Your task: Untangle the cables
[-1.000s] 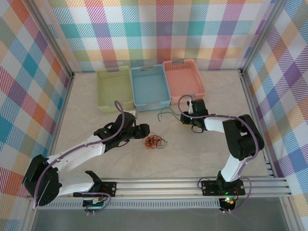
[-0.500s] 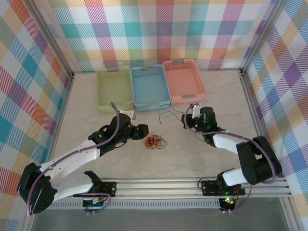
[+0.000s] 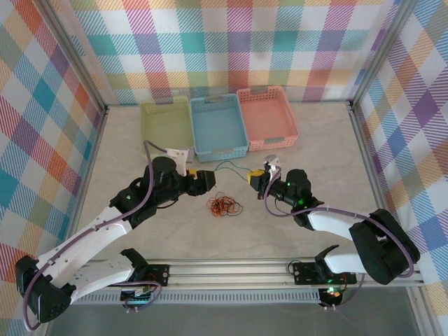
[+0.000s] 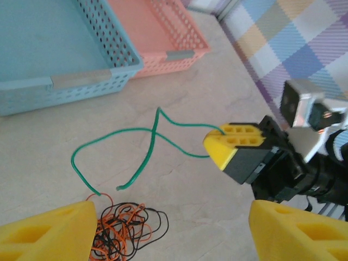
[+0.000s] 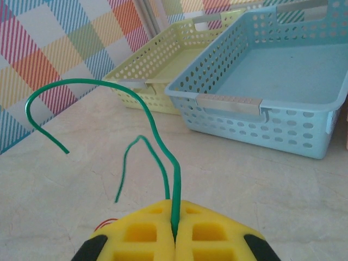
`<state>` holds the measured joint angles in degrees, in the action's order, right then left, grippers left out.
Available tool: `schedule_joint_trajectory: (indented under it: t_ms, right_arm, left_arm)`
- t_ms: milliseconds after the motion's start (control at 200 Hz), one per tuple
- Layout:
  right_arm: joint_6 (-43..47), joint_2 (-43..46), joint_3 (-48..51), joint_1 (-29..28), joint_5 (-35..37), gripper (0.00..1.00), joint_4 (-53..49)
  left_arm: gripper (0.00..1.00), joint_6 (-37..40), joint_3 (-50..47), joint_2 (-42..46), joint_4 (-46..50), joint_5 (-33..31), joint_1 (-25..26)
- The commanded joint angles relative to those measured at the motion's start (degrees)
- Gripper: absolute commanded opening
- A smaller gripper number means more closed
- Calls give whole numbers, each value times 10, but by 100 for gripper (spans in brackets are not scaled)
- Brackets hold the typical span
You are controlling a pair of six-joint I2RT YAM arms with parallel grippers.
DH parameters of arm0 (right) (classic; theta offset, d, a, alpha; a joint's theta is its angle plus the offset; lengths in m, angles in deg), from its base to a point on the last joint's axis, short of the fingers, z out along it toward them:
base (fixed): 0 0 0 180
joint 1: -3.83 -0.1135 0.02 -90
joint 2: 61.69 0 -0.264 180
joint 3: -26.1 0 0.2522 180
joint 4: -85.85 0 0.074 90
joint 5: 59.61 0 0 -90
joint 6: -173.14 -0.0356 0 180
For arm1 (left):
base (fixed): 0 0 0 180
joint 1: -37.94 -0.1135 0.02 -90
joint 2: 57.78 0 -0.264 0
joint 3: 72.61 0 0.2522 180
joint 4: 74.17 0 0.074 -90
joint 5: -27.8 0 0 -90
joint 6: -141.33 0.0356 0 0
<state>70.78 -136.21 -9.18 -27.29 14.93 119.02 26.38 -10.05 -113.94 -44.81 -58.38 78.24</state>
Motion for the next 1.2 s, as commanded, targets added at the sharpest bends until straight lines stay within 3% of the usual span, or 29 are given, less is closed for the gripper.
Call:
schedule_joint_trajectory:
  t_ms: [0,245,395,580,680,885,1090,1195]
  right_arm:
    - [26,-6,-1,-4,-38,0,49]
    - [37,3,-1,-4,-74,0,41]
    - [36,-4,-4,-4,-75,0,45]
    - [37,-4,-4,-4,-71,0,43]
    - [37,-4,-5,-4,-68,0,42]
    - [37,2,-1,-4,-39,0,34]
    - [40,1,-4,-4,-23,0,25]
    - [41,2,-3,-4,-9,0,21]
  left_arm:
    - [74,21,12,-34,23,23,-4]
    - [70,34,20,-107,-22,-2,-4]
    - [64,41,19,-129,-50,52,-5]
    - [48,45,-10,-117,-72,39,-4]
    - [35,45,-12,-118,-70,40,-4]
    - [28,38,-15,-109,-42,34,-4]
    - [0,32,-42,-65,-26,11,-4]
    - [0,29,-45,-47,-17,12,-4]
